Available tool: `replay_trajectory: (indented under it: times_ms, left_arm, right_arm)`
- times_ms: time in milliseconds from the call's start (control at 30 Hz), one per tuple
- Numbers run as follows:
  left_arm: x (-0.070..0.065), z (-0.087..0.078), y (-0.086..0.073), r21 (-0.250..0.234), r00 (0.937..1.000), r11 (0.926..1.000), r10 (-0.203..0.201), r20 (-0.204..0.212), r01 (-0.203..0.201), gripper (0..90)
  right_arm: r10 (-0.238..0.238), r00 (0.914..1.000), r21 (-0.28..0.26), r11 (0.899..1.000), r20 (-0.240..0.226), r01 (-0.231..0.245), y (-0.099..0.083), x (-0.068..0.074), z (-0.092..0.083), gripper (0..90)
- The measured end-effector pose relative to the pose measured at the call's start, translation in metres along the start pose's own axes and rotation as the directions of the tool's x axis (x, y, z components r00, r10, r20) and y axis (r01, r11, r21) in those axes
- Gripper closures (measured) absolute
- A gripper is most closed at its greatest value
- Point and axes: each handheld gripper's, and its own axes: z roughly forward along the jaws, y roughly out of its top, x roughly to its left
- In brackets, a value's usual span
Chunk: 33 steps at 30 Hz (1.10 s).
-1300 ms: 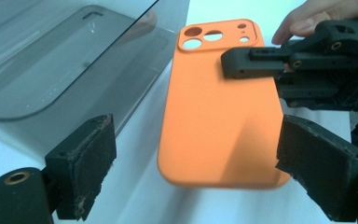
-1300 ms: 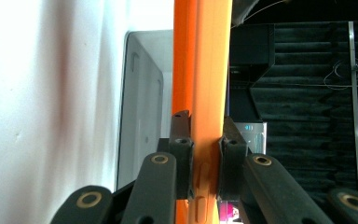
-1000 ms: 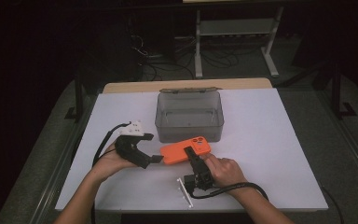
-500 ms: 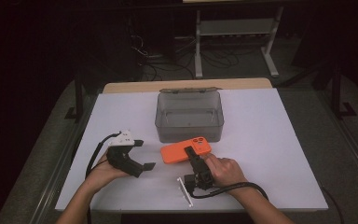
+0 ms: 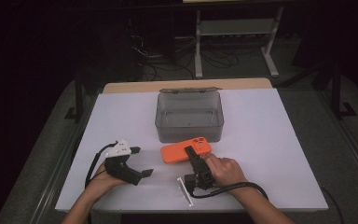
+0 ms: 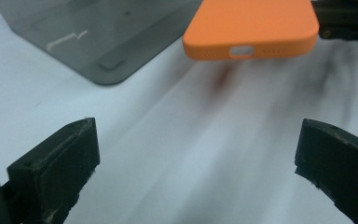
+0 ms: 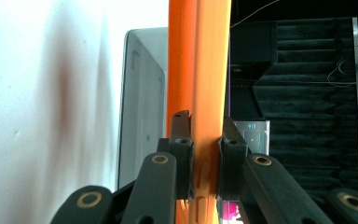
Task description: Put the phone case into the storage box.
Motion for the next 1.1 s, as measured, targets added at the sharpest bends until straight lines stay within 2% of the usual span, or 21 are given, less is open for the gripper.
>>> replay_trajectory:
  times_ms: [300,633,933,1100]
  left_arm:
    - [-0.006,0.0065,-0.0071,0.001,0.9991,0.9997,0.023,-0.035,-0.023,0.0]
    - [-0.006,0.0091,-0.008,0.017,0.9995,0.9996,0.025,-0.021,-0.024,0.0]
    - [-0.0053,0.0086,-0.0081,0.02,0.9991,0.9994,0.028,-0.03,-0.028,0.0]
    - [-0.0055,0.0082,-0.0078,0.025,0.9989,0.9993,0.03,-0.035,-0.029,0.0]
  right_arm:
    - [0.006,1.0,0.003,1.0,0.001,-0.006,-0.0002,-0.0001,0.0003,78.4]
    - [0.023,0.9997,0.002,1.0,-0.008,-0.023,-0.0003,-0.0012,0.0002,78.4]
    - [0.092,0.9953,0.006,0.996,-0.031,-0.091,-0.0031,-0.005,0.0016,78.5]
    - [0.133,0.9898,0.009,0.991,-0.05,-0.133,-0.0045,-0.0063,0.0024,78.5]
